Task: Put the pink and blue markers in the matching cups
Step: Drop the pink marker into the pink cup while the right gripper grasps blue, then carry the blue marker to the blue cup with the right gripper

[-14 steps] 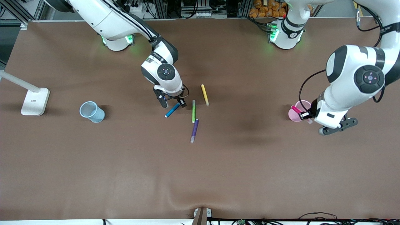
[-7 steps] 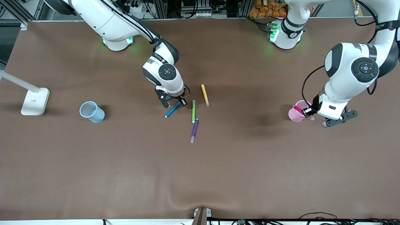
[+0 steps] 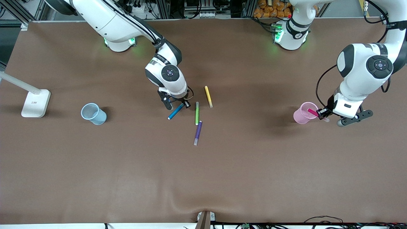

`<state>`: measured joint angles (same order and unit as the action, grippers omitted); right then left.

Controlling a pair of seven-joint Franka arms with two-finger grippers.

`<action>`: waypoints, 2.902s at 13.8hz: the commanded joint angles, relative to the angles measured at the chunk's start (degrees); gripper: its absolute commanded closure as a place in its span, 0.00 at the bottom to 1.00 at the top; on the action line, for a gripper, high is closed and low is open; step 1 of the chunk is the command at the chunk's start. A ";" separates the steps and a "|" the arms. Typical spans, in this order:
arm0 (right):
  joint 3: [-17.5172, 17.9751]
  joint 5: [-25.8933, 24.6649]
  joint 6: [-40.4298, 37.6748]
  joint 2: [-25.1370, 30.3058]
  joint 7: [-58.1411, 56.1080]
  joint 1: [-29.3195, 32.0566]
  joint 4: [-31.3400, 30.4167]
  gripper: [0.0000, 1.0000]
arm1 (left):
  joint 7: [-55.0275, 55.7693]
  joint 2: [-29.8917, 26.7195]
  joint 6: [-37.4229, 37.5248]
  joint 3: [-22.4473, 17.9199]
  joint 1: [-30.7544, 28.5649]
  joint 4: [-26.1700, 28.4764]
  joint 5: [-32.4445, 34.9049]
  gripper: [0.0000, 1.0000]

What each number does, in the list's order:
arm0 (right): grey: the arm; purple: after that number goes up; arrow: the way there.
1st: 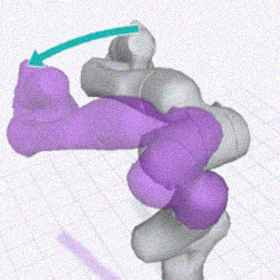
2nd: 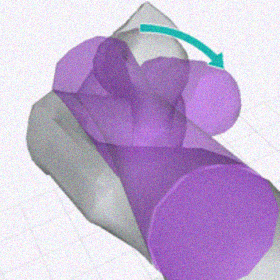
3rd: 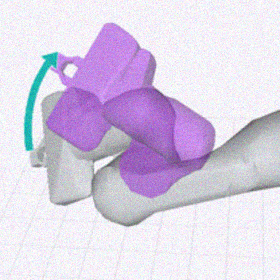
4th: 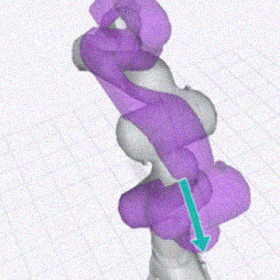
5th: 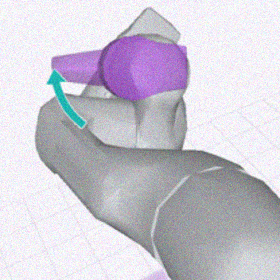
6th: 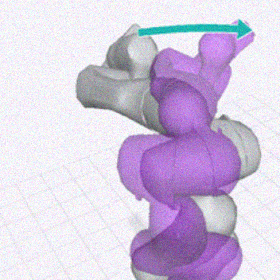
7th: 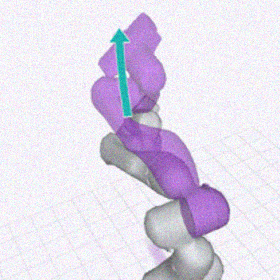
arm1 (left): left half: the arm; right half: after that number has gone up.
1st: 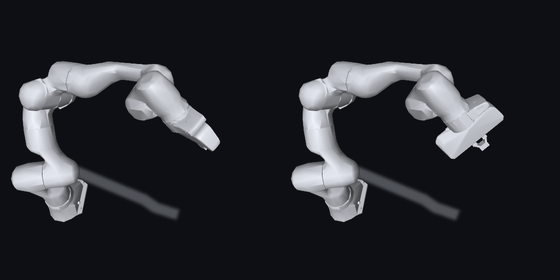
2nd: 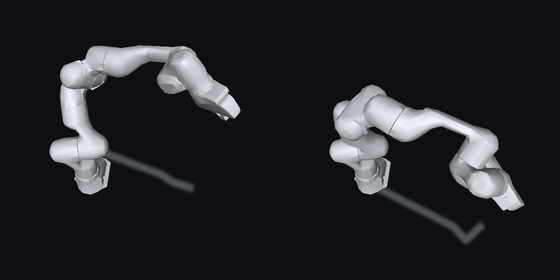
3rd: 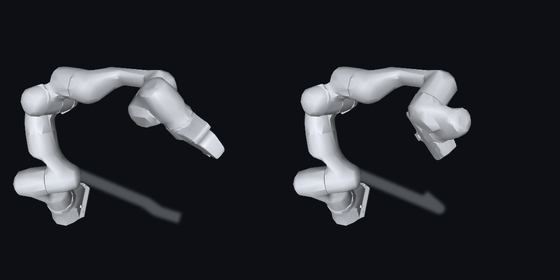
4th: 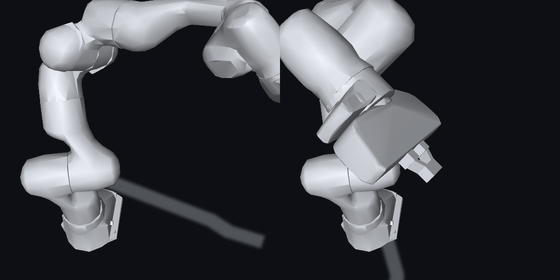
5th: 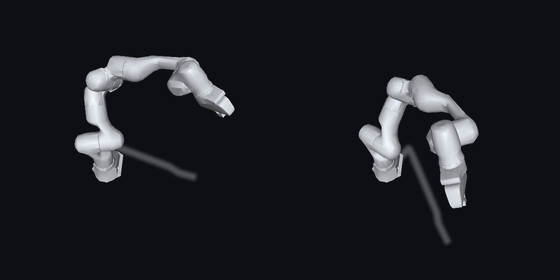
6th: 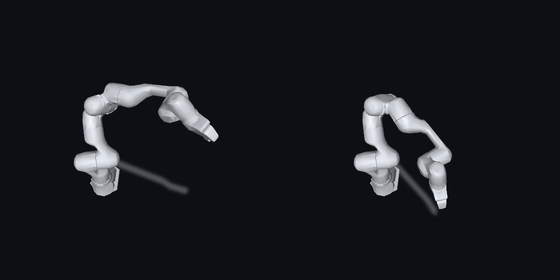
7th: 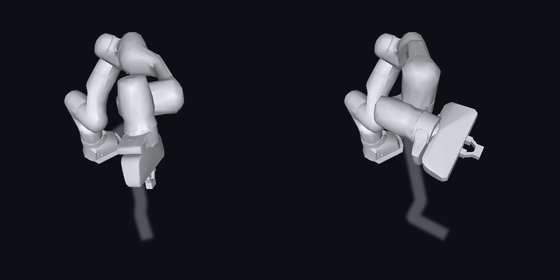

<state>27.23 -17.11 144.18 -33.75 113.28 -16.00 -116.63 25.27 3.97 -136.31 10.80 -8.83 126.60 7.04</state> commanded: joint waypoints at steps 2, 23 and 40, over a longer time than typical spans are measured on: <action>-0.51 -1.70 -0.56 -0.27 1.94 -0.78 0.35 0.96 | -2.59 -1.95 -2.21 0.45 -2.06 2.87 1.05 1.00; 0.37 5.81 -20.23 9.30 -11.02 3.61 2.54 1.00 | -2.24 1.57 14.12 3.26 -1.19 -11.27 0.96 0.00; -20.98 39.24 -50.22 18.36 -52.10 5.55 10.90 1.00 | -3.21 1.92 41.01 7.13 -0.23 -36.14 -0.01 0.00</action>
<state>8.03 19.01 94.81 -17.29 63.65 -10.17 -104.58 22.63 4.84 -99.40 17.01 -8.90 94.79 7.03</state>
